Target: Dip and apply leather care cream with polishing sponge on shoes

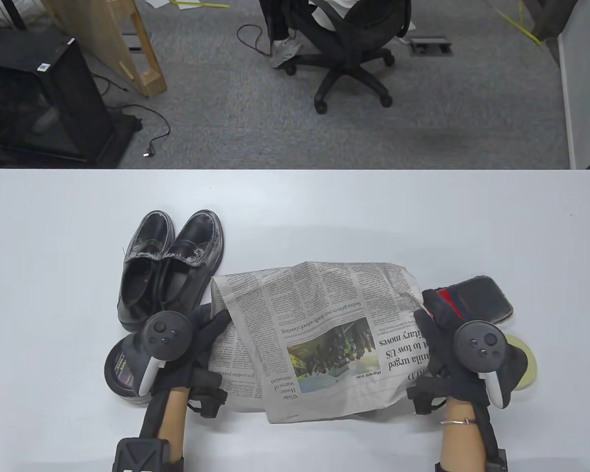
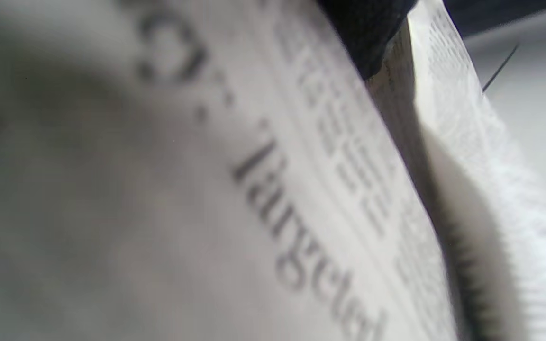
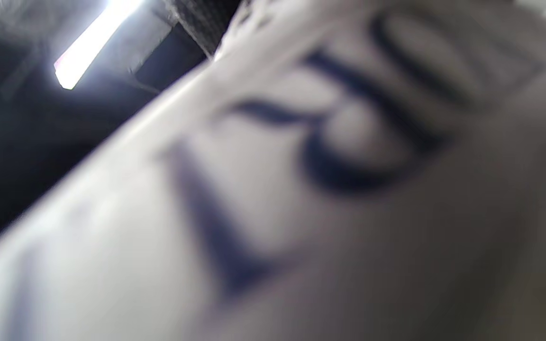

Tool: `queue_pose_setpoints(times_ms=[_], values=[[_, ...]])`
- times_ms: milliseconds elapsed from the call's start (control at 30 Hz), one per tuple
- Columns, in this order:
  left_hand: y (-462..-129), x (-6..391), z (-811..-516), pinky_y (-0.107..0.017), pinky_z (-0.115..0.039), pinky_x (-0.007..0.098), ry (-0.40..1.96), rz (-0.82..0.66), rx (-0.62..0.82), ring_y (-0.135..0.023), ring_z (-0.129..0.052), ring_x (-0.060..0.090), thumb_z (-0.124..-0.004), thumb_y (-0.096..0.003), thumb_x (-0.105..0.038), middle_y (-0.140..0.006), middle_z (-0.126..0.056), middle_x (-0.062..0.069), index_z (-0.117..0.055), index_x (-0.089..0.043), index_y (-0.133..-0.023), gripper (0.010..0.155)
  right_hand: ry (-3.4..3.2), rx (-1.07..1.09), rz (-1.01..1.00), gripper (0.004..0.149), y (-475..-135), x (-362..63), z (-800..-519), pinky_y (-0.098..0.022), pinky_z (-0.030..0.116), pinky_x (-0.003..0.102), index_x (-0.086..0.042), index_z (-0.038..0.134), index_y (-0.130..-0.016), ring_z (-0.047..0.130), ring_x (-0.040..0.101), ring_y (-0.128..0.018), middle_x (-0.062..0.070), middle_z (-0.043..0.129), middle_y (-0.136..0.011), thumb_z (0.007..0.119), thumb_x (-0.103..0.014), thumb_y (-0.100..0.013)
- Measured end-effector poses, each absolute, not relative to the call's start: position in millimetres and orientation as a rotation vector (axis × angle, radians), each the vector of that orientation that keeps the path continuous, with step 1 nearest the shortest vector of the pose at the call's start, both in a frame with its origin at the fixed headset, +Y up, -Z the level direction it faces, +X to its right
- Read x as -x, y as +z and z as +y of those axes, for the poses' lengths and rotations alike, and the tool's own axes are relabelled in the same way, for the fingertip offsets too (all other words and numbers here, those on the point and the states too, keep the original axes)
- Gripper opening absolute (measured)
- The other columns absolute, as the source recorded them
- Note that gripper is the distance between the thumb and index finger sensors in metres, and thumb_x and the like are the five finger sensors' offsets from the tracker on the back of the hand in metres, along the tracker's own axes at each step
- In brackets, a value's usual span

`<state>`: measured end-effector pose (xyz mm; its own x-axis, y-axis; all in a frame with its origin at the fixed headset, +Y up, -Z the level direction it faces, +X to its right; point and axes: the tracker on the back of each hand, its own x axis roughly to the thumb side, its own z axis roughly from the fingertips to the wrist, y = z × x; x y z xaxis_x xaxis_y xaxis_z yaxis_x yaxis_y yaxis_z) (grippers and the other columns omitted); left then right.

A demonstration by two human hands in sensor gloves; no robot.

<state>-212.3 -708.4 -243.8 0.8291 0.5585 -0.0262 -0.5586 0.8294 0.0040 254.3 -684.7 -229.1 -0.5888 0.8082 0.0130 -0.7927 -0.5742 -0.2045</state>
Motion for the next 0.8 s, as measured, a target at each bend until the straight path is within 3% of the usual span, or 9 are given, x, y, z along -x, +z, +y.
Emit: queue_pose_setpoints(times_ms=[100, 233, 367, 433, 500, 633, 733, 800], values=[[-248.9, 201.6, -713.7, -0.037, -0.087, 0.037, 0.512, -0.008, 0.090, -0.044, -0.097, 0.017, -0.075, -0.0612, -0.040, -0.065, -0.100, 0.006, -0.081, -0.016, -0.095, 0.042, 1.810, -0.026, -0.149, 0.053, -230.9, -258.7, -684.8, -0.035, 0.089, 0.033, -0.015, 0.051, -0.110, 0.103, 0.014, -0.039, -0.010, 0.098, -0.052, 0.066, -0.032, -0.063], [-251.8, 183.7, -719.1, -0.045, -0.085, 0.043, 0.414, -0.077, 0.174, -0.056, -0.097, 0.024, -0.075, -0.0606, -0.038, -0.076, -0.097, 0.011, -0.081, -0.017, -0.096, 0.042, 1.461, -0.141, -0.067, 0.041, -235.5, -251.4, -682.6, -0.046, 0.087, 0.037, -0.021, 0.059, -0.106, 0.102, 0.020, -0.055, -0.007, 0.096, -0.066, 0.062, -0.030, -0.066], [-245.3, 170.2, -720.2, -0.047, -0.084, 0.045, 0.266, -0.162, 0.248, -0.059, -0.096, 0.026, -0.075, -0.0603, -0.039, -0.079, -0.096, 0.012, -0.081, -0.017, -0.096, 0.043, 1.350, -0.100, -0.052, 0.038, -244.1, -241.5, -676.4, -0.053, 0.085, 0.036, -0.024, 0.055, -0.107, 0.098, 0.020, -0.066, -0.007, 0.091, -0.078, 0.056, -0.030, -0.069], [-240.5, 168.0, -720.8, -0.045, -0.085, 0.044, 0.231, -0.188, 0.263, -0.056, -0.097, 0.024, -0.075, -0.0601, -0.040, -0.075, -0.097, 0.011, -0.082, -0.016, -0.095, 0.043, 1.352, -0.080, -0.052, 0.037, -250.4, -236.0, -674.7, -0.061, 0.081, 0.039, -0.025, 0.053, -0.106, 0.092, 0.023, -0.078, -0.005, 0.084, -0.088, 0.054, -0.030, -0.070], [-236.8, 167.2, -722.6, -0.042, -0.087, 0.042, 0.222, -0.225, 0.310, -0.052, -0.098, 0.021, -0.075, -0.0600, -0.041, -0.071, -0.099, 0.009, -0.083, -0.016, -0.094, 0.043, 1.369, -0.074, -0.054, 0.042, -258.1, -229.8, -676.4, -0.069, 0.075, 0.041, -0.021, 0.044, -0.111, 0.083, 0.025, -0.090, -0.004, 0.077, -0.097, 0.049, -0.034, -0.071], [-233.9, 169.3, -736.7, -0.039, -0.088, 0.039, 0.272, -0.269, 0.389, -0.047, -0.098, 0.017, -0.074, -0.0603, -0.041, -0.064, -0.100, 0.006, -0.084, -0.013, -0.093, 0.044, 1.394, -0.109, 0.013, 0.069, -278.2, -211.7, -689.2, -0.078, 0.059, 0.052, -0.008, 0.016, -0.119, 0.055, 0.038, -0.109, 0.009, 0.049, -0.118, 0.040, -0.050, -0.070], [-235.9, 170.8, -749.9, -0.036, -0.089, 0.038, 0.321, -0.276, 0.468, -0.043, -0.098, 0.015, -0.074, -0.0609, -0.040, -0.061, -0.100, 0.004, -0.084, -0.011, -0.093, 0.044, 1.439, -0.111, 0.091, 0.088, -293.8, -195.3, -703.6, -0.079, 0.046, 0.063, 0.001, -0.008, -0.118, 0.027, 0.054, -0.111, 0.025, 0.020, -0.125, 0.037, -0.057, -0.068], [-236.8, 170.9, -754.1, -0.031, -0.089, 0.034, 0.347, -0.253, 0.497, -0.037, -0.097, 0.011, -0.073, -0.0619, -0.040, -0.055, -0.101, 0.001, -0.084, -0.010, -0.092, 0.044, 1.561, -0.065, 0.120, 0.092, -303.1, -186.2, -715.0, -0.078, 0.043, 0.066, 0.002, -0.013, -0.115, 0.023, 0.060, -0.109, 0.034, 0.012, -0.122, 0.038, -0.057, -0.068]])
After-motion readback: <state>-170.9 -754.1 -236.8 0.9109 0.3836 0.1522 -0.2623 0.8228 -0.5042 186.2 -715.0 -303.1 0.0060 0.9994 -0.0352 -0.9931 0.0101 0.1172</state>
